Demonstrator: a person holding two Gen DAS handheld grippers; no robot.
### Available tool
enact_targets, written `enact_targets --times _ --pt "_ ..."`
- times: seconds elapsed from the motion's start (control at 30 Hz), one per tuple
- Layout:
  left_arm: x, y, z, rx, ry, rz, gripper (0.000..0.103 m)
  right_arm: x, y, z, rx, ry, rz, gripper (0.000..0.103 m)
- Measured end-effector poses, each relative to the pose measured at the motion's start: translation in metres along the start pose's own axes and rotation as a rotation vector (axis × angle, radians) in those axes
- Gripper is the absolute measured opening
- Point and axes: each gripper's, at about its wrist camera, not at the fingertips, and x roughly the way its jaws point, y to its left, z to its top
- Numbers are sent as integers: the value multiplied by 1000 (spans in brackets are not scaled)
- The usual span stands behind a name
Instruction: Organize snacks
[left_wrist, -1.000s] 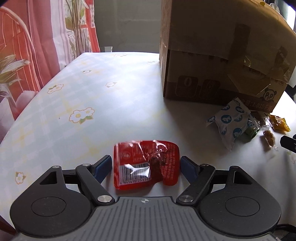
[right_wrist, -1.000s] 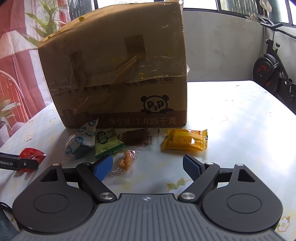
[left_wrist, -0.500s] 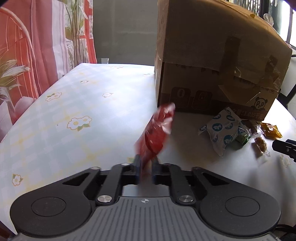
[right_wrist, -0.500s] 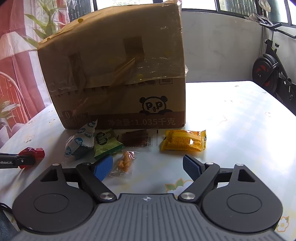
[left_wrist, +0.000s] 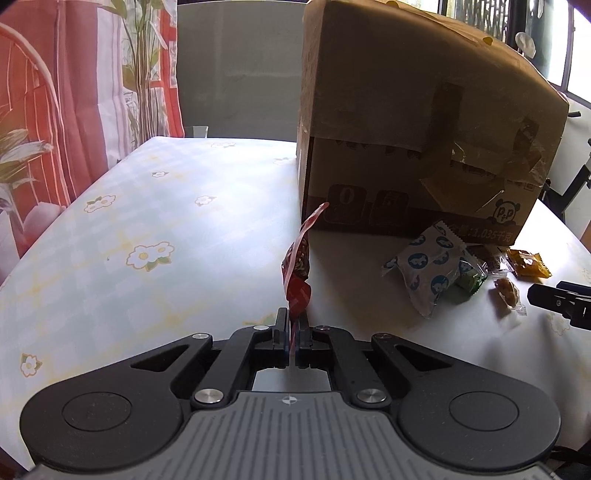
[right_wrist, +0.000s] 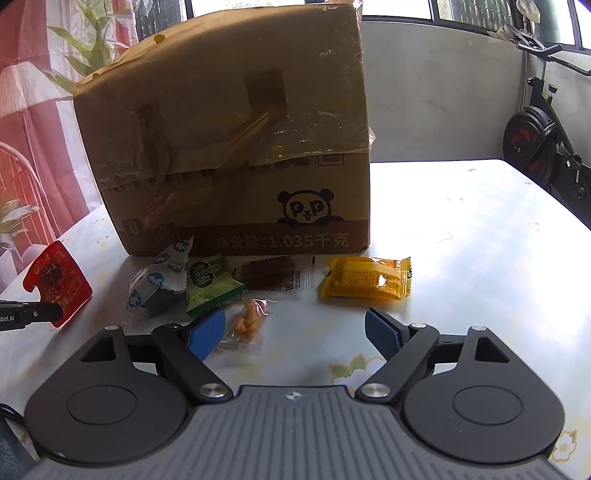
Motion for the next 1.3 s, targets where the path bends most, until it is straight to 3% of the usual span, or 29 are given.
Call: enact_targets --times 0.4,0.6,0.73,0.8,0.83,0.87,1.3 --pt "-7 -2 2 1 -45 -6 4 0 3 0 -16 6 22 84" --pt "-8 -3 2 13 -51 -21 4 10 13 8 -50 34 43 70" --pt "-10 -2 2 16 -66 -26 4 27 19 16 -59 75 62 55" --pt "-14 1 1 17 -80 -29 4 34 24 15 -90 109 59 41" --pt "-16 1 2 16 -88 -29 4 36 26 14 -101 117 42 28" --pt "-17 2 2 13 -92 -29 4 35 27 12 -106 107 38 25" --pt "-13 0 4 13 -85 -27 4 10 18 3 -54 62 80 24"
